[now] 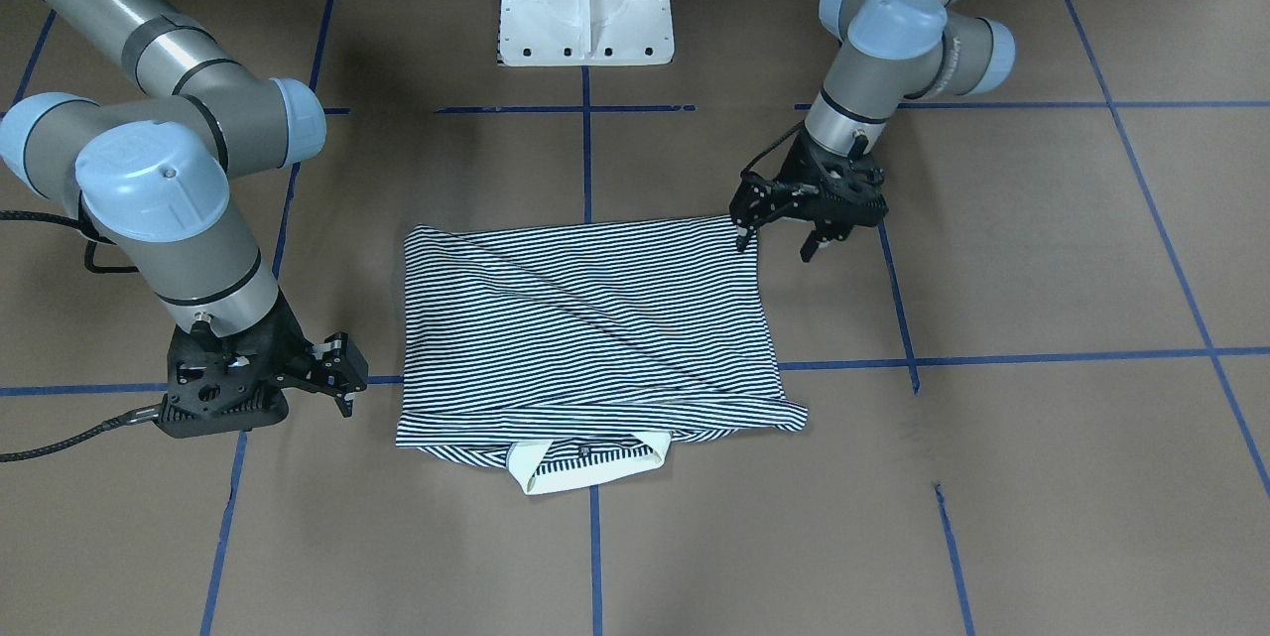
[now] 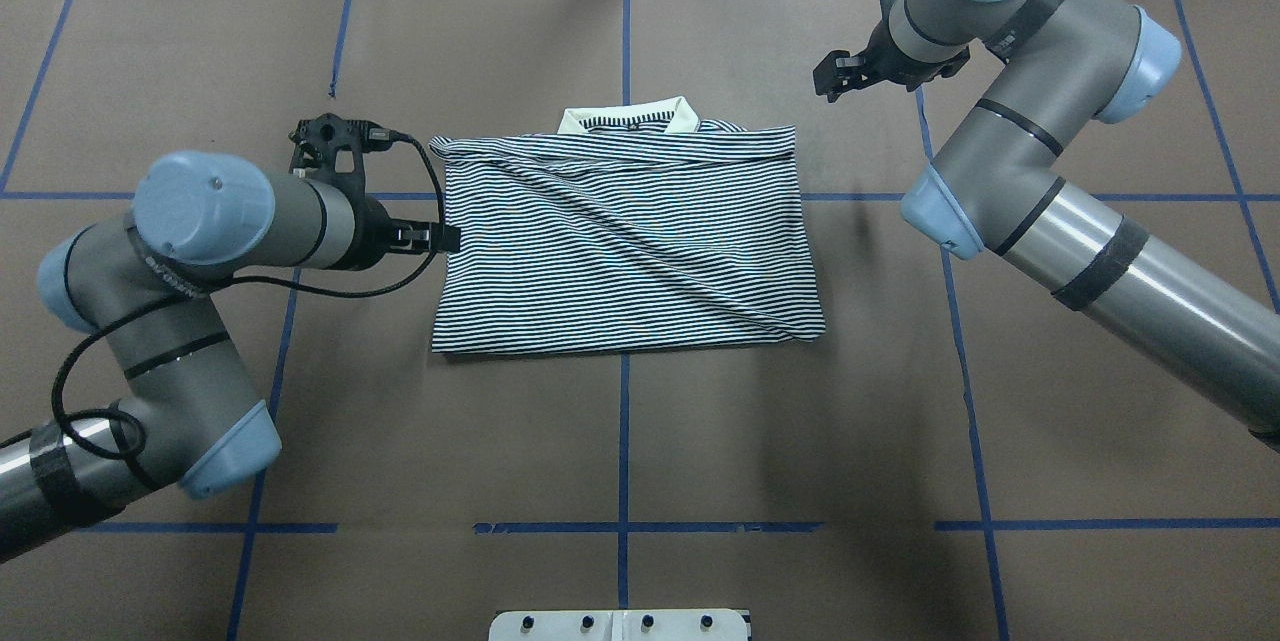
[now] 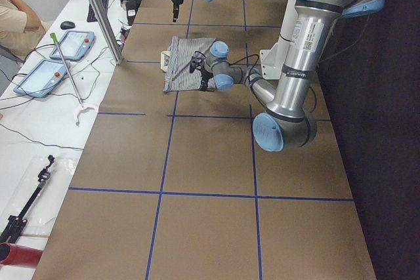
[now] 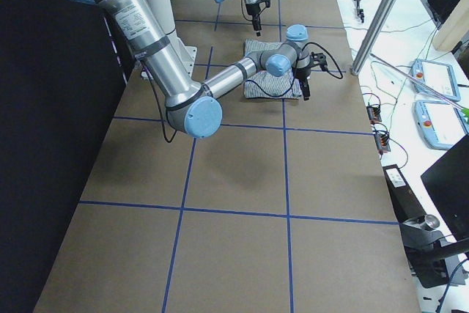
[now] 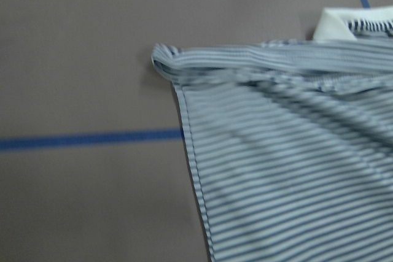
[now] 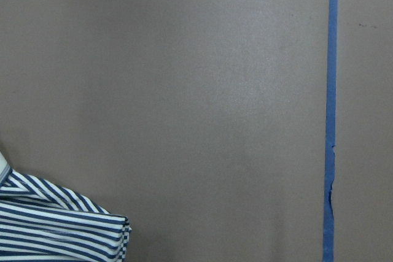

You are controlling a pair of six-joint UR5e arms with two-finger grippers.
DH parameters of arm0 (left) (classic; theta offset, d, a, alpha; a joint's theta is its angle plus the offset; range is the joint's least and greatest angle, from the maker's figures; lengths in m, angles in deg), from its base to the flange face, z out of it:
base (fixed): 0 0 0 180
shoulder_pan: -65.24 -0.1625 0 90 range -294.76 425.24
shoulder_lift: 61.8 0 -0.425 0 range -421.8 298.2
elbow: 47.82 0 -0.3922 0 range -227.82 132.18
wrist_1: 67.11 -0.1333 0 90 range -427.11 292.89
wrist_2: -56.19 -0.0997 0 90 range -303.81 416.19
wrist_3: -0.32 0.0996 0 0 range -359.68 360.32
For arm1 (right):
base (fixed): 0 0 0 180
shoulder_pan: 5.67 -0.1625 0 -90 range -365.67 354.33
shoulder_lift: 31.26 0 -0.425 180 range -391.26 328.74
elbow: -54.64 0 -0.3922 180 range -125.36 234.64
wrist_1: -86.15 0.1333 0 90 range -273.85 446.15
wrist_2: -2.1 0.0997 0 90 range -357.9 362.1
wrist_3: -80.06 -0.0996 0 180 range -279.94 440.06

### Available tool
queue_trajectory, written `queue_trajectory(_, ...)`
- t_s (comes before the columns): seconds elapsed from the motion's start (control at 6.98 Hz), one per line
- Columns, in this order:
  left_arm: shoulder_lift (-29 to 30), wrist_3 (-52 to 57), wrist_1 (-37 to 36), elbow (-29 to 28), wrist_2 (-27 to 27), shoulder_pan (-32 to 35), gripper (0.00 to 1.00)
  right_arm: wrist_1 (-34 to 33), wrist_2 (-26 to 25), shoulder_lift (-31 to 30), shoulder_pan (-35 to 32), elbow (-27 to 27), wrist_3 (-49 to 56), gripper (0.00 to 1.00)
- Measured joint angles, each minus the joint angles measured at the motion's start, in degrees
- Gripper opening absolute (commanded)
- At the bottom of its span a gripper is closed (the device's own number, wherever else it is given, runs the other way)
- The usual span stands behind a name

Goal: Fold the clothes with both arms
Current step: 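Grasp the folded shirt edge nearest the left gripper, then drag the held edge away from the robot with the left gripper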

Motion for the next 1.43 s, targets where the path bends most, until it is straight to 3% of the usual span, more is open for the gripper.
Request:
queue_trajectory(0.43, -0.86, -5.69, 1.22, 0.38, -2.25, -3.83, 0.41, 0.0, -0.05, -0.36, -0.03, -0.21, -0.01, 1.0)
queue_trajectory(0.57, -0.87, -5.92, 1.1, 0.27, -2.35, -4.01, 0.26, 0.0, -0.07, -0.45, -0.03, -0.22, -0.05, 1.0)
queue_trajectory(0.72, -0.86, -5.99, 0.98, 0.11, -2.38, -4.19, 0.04, 0.0, -0.07, -0.55, -0.04, -0.21, -0.05, 1.0)
queue_trajectory(0.86, -0.89, -5.99, 0.91, -0.06, -2.4, -4.59, 0.0, 0.0, -0.08, -0.63, -0.04, -0.18, -0.02, 1.0)
queue_trajectory(1.43, -2.43, 1.72, 0.73, 0.42, -2.27, -3.39, 0.0, 0.0, -0.24, -0.78, -0.04, -0.08, -0.13, 1.0)
